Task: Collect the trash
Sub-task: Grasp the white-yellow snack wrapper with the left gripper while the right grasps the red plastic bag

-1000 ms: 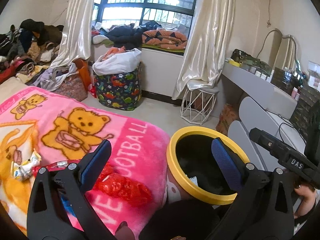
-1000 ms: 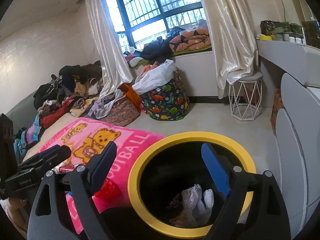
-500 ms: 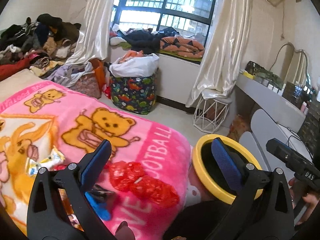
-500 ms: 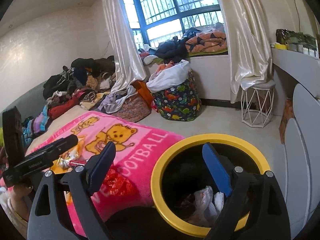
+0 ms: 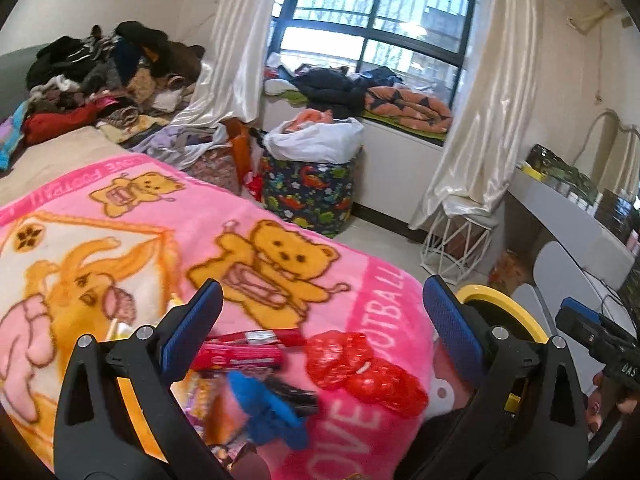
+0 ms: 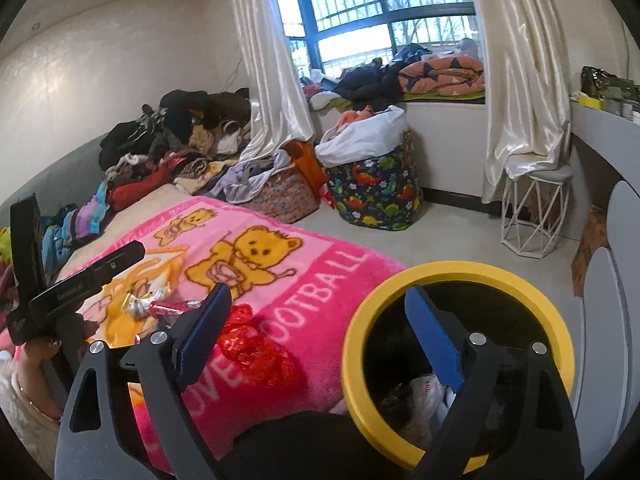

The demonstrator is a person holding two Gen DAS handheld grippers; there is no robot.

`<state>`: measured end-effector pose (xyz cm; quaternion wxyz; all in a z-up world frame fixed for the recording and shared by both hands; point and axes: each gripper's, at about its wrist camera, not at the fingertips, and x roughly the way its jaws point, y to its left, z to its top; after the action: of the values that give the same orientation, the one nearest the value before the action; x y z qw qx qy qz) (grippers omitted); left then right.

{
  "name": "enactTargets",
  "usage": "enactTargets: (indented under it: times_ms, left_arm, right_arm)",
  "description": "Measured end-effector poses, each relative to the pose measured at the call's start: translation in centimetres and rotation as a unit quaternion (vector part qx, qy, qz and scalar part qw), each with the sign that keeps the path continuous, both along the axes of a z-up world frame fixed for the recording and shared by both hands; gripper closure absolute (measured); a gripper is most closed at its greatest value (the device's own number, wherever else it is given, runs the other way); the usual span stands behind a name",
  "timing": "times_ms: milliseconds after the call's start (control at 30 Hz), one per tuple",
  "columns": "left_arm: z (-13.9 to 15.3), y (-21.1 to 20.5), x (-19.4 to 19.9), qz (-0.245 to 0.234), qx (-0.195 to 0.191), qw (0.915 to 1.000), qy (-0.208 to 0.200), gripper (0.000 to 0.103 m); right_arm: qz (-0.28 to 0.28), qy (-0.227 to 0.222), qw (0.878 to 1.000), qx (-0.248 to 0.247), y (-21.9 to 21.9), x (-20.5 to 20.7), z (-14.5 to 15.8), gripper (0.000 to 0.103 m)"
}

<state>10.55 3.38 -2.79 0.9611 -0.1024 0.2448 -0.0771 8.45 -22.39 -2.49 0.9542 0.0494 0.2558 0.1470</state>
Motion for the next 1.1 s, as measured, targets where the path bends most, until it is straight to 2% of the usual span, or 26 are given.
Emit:
enactTargets:
  times_ms: [233, 367, 700, 867, 1100]
  left_arm:
    - [-0.5, 2.8, 0.0, 0.034, 0.002, 0.9994, 0.005, 0.011]
    - [-1.0, 4.7, 0.0, 0.054, 0.001, 0.9984, 0.013, 0.011]
    - [-2.6, 9.6, -0.4, 0.108, -0.002, 0.9934, 0.038, 0.011]
    - [-4.1, 12.5, -0.5, 0.137, -0.013, 0.9885, 0.063, 0.011]
    - [-6.6, 15.5, -0.7, 0.159, -0.052, 0.9811, 0.097, 0.011]
  right_arm:
    - [0.04, 0.023, 0.999, -0.021, 3.1, 1.3, -0.9, 0.017]
    - [0.068, 0.042, 0.996, -0.05, 5.5, 2.2, -1.8, 0.017]
    - [0.101, 0.109, 0.986, -0.078, 10.1, 5.1, -4.6, 0.017]
    - [0.105, 0.13, 0.982, -0.087, 11.7, 6.2, -6.0, 0.017]
    - [0.099, 0.164, 0.976, -0.099, 12.4, 8.1, -7.3, 0.018]
